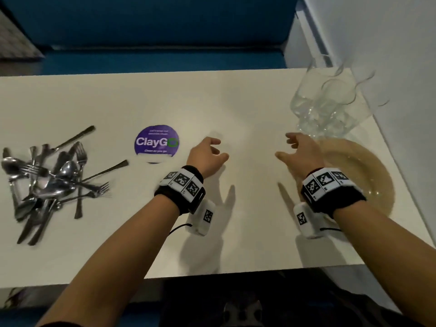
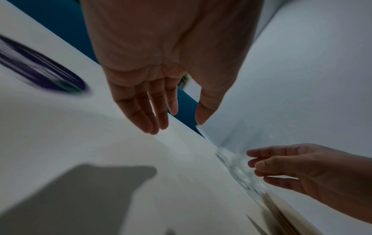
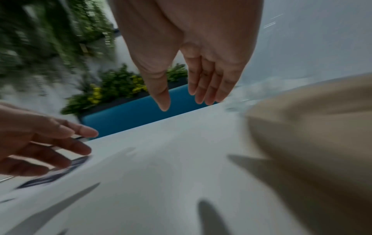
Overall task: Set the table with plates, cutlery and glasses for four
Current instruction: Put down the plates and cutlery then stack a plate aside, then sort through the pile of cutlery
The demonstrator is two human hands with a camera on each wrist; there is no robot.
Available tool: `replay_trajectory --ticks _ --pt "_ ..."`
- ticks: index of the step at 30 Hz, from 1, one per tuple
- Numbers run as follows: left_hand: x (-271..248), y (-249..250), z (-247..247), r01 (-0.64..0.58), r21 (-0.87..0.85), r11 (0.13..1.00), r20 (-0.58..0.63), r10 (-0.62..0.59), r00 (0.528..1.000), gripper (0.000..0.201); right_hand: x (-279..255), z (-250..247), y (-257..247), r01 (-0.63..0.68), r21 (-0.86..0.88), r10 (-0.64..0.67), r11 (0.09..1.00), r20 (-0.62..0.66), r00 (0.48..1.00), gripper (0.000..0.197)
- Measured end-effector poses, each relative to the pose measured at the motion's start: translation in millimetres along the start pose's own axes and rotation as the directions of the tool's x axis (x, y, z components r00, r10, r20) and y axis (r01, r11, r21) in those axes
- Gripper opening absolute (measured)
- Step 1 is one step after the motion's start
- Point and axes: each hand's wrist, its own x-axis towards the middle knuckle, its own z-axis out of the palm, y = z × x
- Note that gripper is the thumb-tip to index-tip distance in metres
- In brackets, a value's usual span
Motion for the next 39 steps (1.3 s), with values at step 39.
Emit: replay_trajectory --ticks 39 --pt "-20.4 -239.8 -305.2 -0.287 0.632 0.720 0.268 0.144 0.953 0.017 -72.1 283.5 -295.0 0.547 -0.364 -0.175 0.754 0.691 0.701 0.016"
